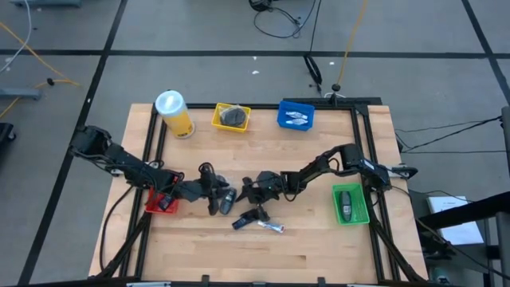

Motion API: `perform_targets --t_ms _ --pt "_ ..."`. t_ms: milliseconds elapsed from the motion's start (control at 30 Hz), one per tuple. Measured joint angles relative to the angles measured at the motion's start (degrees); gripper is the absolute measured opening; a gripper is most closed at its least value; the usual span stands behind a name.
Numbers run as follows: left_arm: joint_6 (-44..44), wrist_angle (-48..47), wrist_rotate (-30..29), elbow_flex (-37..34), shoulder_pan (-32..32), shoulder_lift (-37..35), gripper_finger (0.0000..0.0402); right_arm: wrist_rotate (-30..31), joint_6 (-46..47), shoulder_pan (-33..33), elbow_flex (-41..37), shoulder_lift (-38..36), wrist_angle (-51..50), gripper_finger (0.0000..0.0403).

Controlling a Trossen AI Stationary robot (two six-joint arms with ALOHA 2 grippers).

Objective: Pick & Place Travel size toiletries
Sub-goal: Put the gray deodorant into the green bin

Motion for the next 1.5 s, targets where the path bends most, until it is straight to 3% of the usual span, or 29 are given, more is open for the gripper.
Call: perform_targets --t_ms 167,300,400,500,800,1067,1300,1500 --pt "-2.7 -6.5 9.2 0.0 -0.2 -2.6 0.0166 1.4 3.0 -0.4 0.3 -7.2 -7.1 0.0268" --pt "-11.6 -16.8 11.7 0.0 -1.3 -4.5 0.0180 0.4 1.9 -1.5 3.6 -10.0 -12.1 0.0291" --pt "-16.4 -22.2 11.7 0.0 -2.1 -4.1 0.0164 0.1 0.7 -2.3 6.0 -8.7 -15.7 0.0316" --pt "-16.0 -21.8 10.7 0.0 -1.8 -1.6 0.0136 0.2 -2.5 -2.6 9.1 -5.6 -15.7 0.0337" --pt "-5.1 -6.2 8.9 0.0 2.1 7.4 0.0079 -3.0 -11.8 -2.5 12.2 -2.9 -17.5 0.0343" --pt "-1.0 -0.8 9.2 0.3 5.7 9.2 0.0072 -2.9 -9.3 -2.4 12.2 -3.0 -21.8 0.0318" --pt "-5.0 -13.8 10.4 0.3 5.3 -1.2 0.0072 -1.1 -3.9 -2.4 12.3 -3.0 -24.1 0.0256" --pt "-14.9 -27.6 13.3 0.3 1.0 -8.0 0.0072 0.0 -3.7 -2.4 12.3 -3.1 -24.5 0.0207"
